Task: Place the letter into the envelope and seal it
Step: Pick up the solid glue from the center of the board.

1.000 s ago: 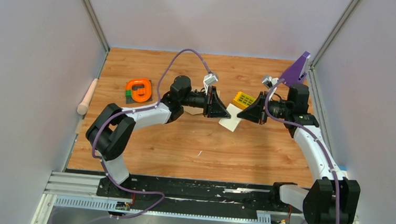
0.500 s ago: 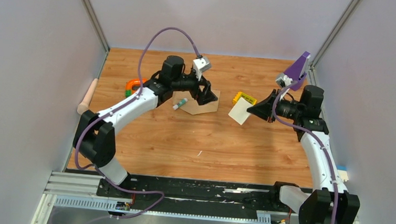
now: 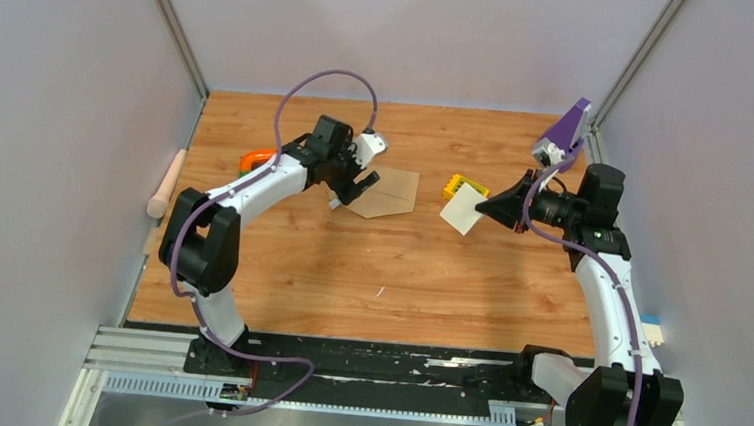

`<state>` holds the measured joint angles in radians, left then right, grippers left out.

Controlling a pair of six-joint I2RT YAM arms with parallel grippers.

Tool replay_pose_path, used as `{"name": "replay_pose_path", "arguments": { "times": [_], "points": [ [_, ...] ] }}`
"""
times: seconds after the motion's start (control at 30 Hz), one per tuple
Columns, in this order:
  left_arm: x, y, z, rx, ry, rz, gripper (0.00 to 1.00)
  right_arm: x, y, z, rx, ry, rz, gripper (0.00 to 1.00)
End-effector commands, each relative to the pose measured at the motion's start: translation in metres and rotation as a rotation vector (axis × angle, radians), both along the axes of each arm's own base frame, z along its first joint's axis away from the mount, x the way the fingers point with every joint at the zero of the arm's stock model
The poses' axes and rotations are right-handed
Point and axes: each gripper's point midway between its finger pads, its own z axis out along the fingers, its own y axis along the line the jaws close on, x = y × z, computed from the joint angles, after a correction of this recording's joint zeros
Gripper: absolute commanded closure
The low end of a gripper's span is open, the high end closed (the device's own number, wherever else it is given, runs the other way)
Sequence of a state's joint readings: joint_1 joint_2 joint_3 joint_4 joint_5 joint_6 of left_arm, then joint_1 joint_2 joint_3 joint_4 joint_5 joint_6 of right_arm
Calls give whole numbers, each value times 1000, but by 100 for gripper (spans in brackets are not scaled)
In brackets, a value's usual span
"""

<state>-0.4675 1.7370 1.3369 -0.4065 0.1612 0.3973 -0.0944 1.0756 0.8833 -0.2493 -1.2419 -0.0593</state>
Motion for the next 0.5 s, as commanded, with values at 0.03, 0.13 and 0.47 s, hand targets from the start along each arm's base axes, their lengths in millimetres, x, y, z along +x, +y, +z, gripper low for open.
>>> {"name": "replay_pose_path", "arguments": {
  "times": [0.03,0.13,0.47],
  "points": [
    [1,21,-29,133,41,-3,7,-6,0,7,2,-40,23,100],
    [-4,21,-43,142,107,-20,13,-6,0,6,1,-40,22,100],
    [-2,18,-76,143,223,0,32,-6,0,5,4,-35,29,100]
  ]
}}
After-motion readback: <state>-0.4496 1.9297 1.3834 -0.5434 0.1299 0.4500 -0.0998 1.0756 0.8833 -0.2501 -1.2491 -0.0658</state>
